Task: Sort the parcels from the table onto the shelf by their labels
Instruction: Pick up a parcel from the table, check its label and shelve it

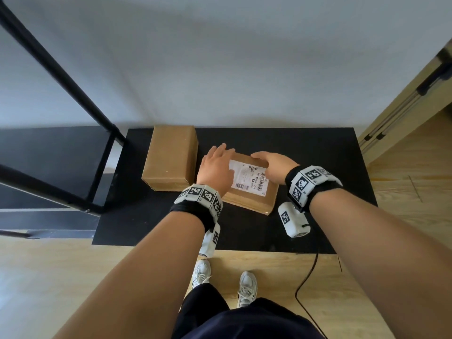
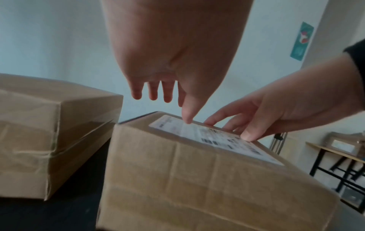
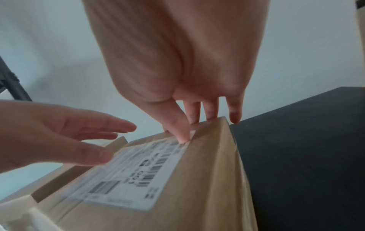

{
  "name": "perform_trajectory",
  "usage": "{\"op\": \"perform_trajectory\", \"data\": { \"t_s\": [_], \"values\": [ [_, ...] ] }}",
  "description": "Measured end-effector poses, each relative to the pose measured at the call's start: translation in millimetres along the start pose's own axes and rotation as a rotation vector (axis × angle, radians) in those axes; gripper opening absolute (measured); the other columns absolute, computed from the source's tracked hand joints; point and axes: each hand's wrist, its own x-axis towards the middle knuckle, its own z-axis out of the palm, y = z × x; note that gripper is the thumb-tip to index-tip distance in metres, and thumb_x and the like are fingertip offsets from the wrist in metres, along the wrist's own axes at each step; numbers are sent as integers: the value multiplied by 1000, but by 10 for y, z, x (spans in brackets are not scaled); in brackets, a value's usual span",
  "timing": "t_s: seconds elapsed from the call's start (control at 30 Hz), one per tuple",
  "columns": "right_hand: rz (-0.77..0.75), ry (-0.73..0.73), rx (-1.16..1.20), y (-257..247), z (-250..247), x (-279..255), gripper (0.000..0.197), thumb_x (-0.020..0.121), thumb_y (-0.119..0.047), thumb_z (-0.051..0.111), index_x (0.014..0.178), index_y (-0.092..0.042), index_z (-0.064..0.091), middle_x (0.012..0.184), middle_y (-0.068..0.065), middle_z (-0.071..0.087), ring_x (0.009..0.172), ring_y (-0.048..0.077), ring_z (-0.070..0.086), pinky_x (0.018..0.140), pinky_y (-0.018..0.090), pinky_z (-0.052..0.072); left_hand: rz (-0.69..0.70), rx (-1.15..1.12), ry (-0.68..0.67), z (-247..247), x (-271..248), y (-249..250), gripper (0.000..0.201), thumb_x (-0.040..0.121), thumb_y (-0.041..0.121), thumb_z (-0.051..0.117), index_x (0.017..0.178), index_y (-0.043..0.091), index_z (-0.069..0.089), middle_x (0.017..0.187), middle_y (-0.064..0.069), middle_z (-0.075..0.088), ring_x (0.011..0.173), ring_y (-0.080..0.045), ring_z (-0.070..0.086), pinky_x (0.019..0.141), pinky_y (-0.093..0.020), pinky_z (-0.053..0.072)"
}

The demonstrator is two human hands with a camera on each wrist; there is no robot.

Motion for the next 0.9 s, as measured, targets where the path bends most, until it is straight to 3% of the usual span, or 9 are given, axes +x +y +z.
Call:
{"op": "perform_trajectory", "data": {
  "t_s": [0.13, 0.27, 0.5, 0.63, 0.77, 0.83, 0.9],
  "values": [
    [-55, 58, -64, 0, 10, 13, 60, 95, -6, 47, 149, -32, 42, 140, 9, 53, 114, 27, 61, 91, 45, 55, 53, 120, -109, 59, 70, 51, 65, 98, 16, 55, 156, 24, 29, 165, -1, 23, 154, -24, 13, 124, -48, 12],
    [27, 237, 37, 67, 84, -27, 59, 93, -9, 53, 149, -25, 42, 148, 11, 45, 127, 30, 52, 99, 45, 51, 30, 194, -9, 62, 37, 43, 56, 97, 23, 55, 151, 22, 37, 151, -3, 42, 141, -26, 34, 115, -43, 31],
    [124, 452, 250, 104, 309, -214, 62, 95, -21, 57, 152, -17, 33, 155, 12, 34, 142, 29, 36, 110, 43, 41, -160, 334, -38, 14, -8, -63, 38, 102, 31, 41, 134, 16, 56, 131, -10, 51, 124, -29, 44, 100, -41, 41],
    [188, 427, 368, 78, 370, -249, 66, 95, -25, 57, 154, -17, 28, 155, 13, 34, 139, 30, 41, 108, 45, 43, -238, 394, -179, 48, -7, -147, 40, 98, 19, 51, 138, 15, 52, 134, -12, 48, 125, -31, 43, 98, -41, 44],
    [272, 394, 477, 20, 462, -274, 74, 94, -29, 60, 156, -15, 21, 155, 14, 35, 139, 31, 42, 107, 44, 42, -227, 339, -262, 81, 2, -196, 43, 99, 13, 47, 142, 12, 47, 135, -13, 49, 126, -34, 46, 95, -41, 46],
    [307, 335, 492, -7, 518, -274, 72, 95, -32, 58, 155, -11, 23, 153, 15, 40, 137, 30, 45, 104, 40, 42, -236, 283, -257, 77, -43, -190, 38, 102, 15, 41, 139, 7, 50, 135, -17, 53, 125, -36, 50, 98, -42, 46],
    [308, 243, 452, -35, 577, -256, 60, 99, -36, 51, 149, -9, 35, 145, 14, 51, 130, 28, 52, 96, 34, 44, -281, 119, -197, 61, -81, -188, 38, 104, 21, 36, 133, 2, 54, 131, -20, 58, 121, -37, 56, 98, -43, 48]
  ]
}}
